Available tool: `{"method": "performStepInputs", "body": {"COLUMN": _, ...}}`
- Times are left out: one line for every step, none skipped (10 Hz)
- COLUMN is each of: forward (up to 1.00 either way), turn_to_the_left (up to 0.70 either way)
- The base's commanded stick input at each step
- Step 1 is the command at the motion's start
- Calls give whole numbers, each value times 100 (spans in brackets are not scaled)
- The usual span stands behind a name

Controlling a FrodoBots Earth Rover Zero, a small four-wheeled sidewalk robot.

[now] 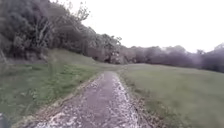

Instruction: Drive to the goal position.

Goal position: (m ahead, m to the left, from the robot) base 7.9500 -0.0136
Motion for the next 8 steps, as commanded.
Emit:
{"method": "performStepInputs", "body": {"forward": 100, "turn_to_the_left": 0}}
{"method": "performStepInputs", "body": {"forward": 100, "turn_to_the_left": 0}}
{"method": "performStepInputs", "body": {"forward": 100, "turn_to_the_left": 0}}
{"method": "performStepInputs", "body": {"forward": 100, "turn_to_the_left": 0}}
{"method": "performStepInputs", "body": {"forward": 100, "turn_to_the_left": 0}}
{"method": "performStepInputs", "body": {"forward": 100, "turn_to_the_left": 0}}
{"method": "performStepInputs", "body": {"forward": 100, "turn_to_the_left": 0}}
{"method": "performStepInputs", "body": {"forward": 100, "turn_to_the_left": 0}}
